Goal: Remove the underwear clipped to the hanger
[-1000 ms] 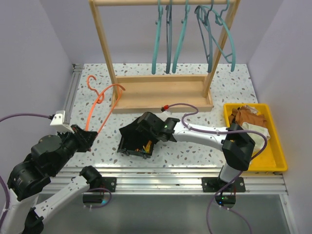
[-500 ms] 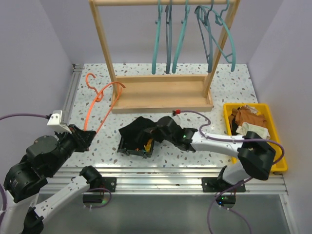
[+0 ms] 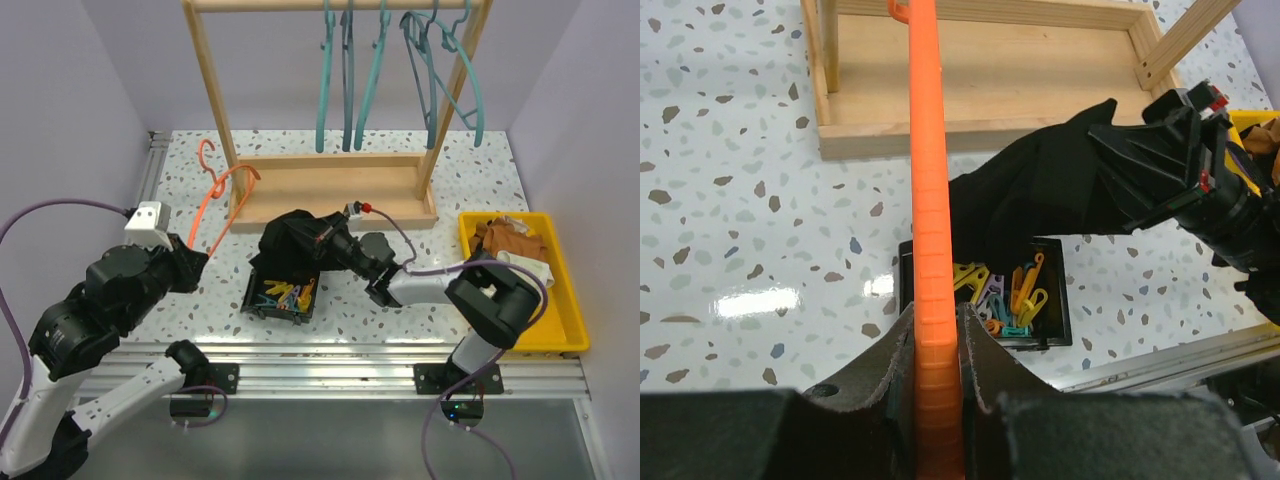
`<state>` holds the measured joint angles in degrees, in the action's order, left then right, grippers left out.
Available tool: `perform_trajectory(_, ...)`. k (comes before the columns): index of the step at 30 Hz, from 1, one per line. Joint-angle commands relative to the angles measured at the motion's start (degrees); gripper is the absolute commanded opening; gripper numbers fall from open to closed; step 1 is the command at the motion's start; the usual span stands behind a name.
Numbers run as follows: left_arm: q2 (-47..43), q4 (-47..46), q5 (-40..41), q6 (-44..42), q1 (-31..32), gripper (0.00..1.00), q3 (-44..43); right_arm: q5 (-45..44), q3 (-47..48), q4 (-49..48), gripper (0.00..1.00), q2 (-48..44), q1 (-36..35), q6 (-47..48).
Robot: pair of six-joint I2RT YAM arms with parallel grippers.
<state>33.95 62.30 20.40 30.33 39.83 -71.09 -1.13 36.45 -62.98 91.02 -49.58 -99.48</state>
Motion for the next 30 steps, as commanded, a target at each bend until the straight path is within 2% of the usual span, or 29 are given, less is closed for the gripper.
perform_trajectory(1,1.6,-4.6,1.4,-2.6,0.1,0.00,-3.7,6.8,7.6,-29.6,0.00,6.8,0.1,-6.3)
perform_trajectory(3,3.0,-5.1,1.3,-3.4,0.1,0.00,-5.5,8.7,10.0,-28.8,0.00,5.9,0.0,-4.5)
perform_trajectory(9,8.8,-7.2,1.7,-7.2,0.1,0.00,-11.5,13.2,10.9,-9.6,0.00,-6.5,0.5,3.8)
perform_trajectory(10,9.9,-7.4,1.7,-7.6,0.1,0.00,-12.2,13.8,11.0,-1.4,0.00,-8.6,0.5,6.2)
perform_trajectory(12,12.8,-7.9,2.1,-9.1,0.1,0.00,-14.1,14.7,11.0,7.7,0.00,-15.2,0.5,9.3)
perform_trajectory(13,13.8,-8.2,2.4,-9.4,0.1,0.00,-14.5,14.7,10.5,16.7,0.00,-17.4,0.5,12.4)
perform_trajectory(14,14.8,-8.3,3.2,-10.1,0.1,0.00,-15.7,14.6,10.3,21.4,0.00,-19.7,0.5,14.1)
perform_trajectory(15,17.2,-8.4,3.7,-10.3,0.1,0.00,-16.4,14.2,10.2,26.9,0.00,-25.1,0.5,15.6)
perform_trajectory(16,18.4,-8.4,3.9,-10.5,0.1,0.00,-17.4,13.7,10.3,37.7,0.00,-27.7,0.5,20.0)
perform_trajectory(17,21.3,-8.4,4.5,-11.0,0.1,0.00,-19.6,12.5,10.7,43.9,0.00,-30.8,0.5,22.1)
perform_trajectory(18,22.6,-8.8,4.6,-11.2,0.1,0.00,-20.7,12.0,11.4,55.7,0.00,-33.3,0.5,25.5)
perform_trajectory(20,26.1,-10.0,5.7,-12.3,0.2,0.00,-24.0,11.2,11.6,65.0,0.00,-40.7,0.5,28.3)
perform_trajectory(21,27.1,-11.9,6.0,-12.9,0.1,0.00,-25.2,10.4,11.7,73.0,0.00,-42.8,0.5,29.9)
perform_trajectory(25,31.5,-17.6,7.3,-15.8,0.0,0.00,-31.2,9.5,10.8,86.2,0.00,-54.0,0.5,32.0)
perform_trajectory(30,33.6,-26.7,9.0,-19.1,0.0,0.00,-32.5,7.3,9.7,98.8,0.00,-61.8,0.5,33.1)
